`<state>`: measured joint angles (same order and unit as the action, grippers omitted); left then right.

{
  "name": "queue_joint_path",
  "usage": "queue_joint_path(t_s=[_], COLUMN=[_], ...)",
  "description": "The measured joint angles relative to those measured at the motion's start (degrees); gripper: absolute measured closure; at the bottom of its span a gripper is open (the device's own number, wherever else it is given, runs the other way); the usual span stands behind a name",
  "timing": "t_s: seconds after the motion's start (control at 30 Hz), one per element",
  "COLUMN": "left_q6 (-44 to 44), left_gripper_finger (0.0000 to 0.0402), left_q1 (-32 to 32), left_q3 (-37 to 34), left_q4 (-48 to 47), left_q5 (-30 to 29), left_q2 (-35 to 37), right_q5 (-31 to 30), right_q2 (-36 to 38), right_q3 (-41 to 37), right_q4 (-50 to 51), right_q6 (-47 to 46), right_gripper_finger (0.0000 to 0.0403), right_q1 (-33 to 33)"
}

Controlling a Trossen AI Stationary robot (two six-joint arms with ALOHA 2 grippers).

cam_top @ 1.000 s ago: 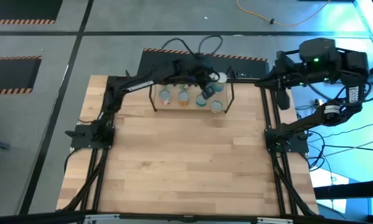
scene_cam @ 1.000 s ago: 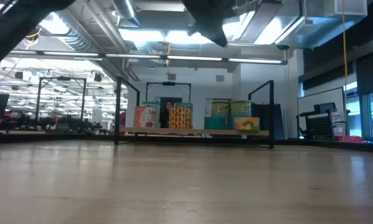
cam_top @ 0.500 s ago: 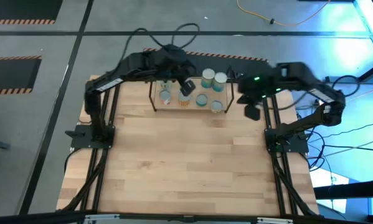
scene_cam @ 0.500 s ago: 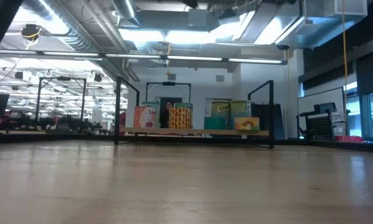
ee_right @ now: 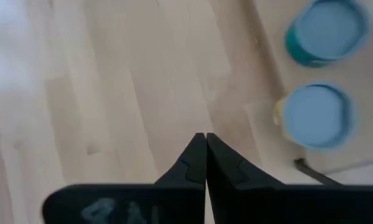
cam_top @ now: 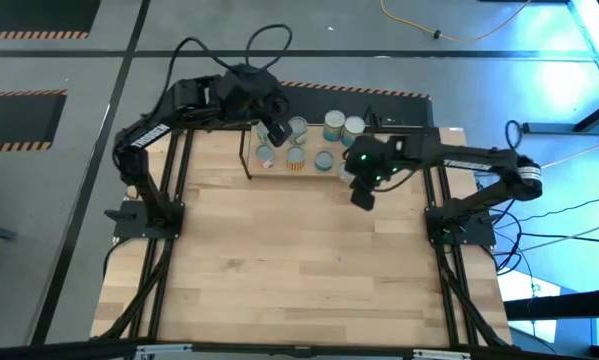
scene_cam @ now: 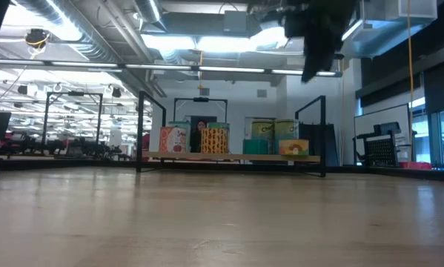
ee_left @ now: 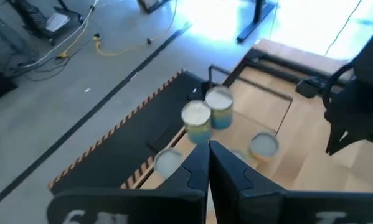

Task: Pick and place cans onto a shelf
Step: Put the green can on the shelf aligned with the light blue can

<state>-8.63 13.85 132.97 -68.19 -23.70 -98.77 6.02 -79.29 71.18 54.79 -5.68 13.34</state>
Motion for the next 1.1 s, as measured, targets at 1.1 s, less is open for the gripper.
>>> queue_joint_path(t_s=[1.1], left_q6=[0.01], left_gripper_finger=[0.0401], left_q1=[0.0], left_q3=[-0.07], left_q4=[-1.88], left_q5=[-2.25], left_q2=[-0.19], right_q5=[-17.22], right_q2=[-19.51], right_q3=[-8.0], right_q4=[-15.65], right_q6=[0.17], right_gripper_finger=[0.0403], right_q1=[-1.16])
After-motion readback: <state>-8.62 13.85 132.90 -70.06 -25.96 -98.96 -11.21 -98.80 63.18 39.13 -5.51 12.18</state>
